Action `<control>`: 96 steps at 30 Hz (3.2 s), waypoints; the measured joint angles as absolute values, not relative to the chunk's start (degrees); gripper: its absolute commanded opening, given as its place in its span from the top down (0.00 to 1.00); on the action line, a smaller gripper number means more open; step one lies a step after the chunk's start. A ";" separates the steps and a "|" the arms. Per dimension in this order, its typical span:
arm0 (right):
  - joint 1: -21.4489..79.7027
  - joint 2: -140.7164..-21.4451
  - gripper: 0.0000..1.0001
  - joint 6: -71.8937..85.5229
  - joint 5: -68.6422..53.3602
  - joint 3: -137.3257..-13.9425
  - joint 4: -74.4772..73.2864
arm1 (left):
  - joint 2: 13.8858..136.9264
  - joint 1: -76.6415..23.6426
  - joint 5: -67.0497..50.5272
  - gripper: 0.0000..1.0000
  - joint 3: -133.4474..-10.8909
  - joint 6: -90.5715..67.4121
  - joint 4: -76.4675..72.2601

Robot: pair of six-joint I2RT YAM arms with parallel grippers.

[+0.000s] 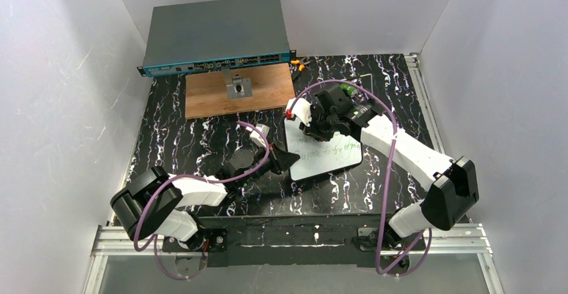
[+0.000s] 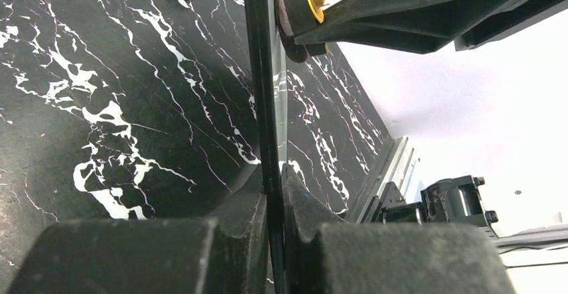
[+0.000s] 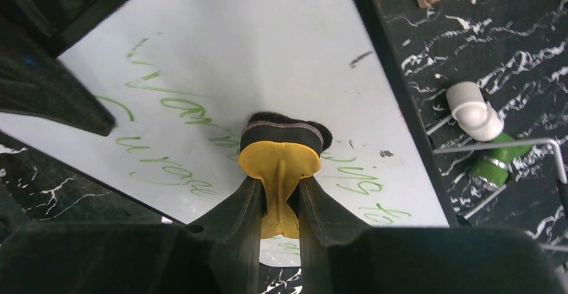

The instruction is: Erase the whiteboard

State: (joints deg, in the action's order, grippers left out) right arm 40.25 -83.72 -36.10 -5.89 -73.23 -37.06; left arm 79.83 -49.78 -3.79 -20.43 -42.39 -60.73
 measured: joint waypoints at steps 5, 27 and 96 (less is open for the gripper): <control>40.88 -83.55 0.99 -34.15 -0.40 -72.40 -34.96 | 79.83 -49.78 -3.51 1.00 -20.43 -42.65 -60.58; 41.85 -82.17 0.99 -35.75 -2.92 -71.09 -37.19 | 79.83 -49.78 -4.21 1.00 -20.43 -42.00 -60.86; 29.52 -80.73 0.99 -20.03 -11.86 -69.76 -29.08 | 79.77 -49.80 -5.56 1.00 -20.43 -40.51 -61.04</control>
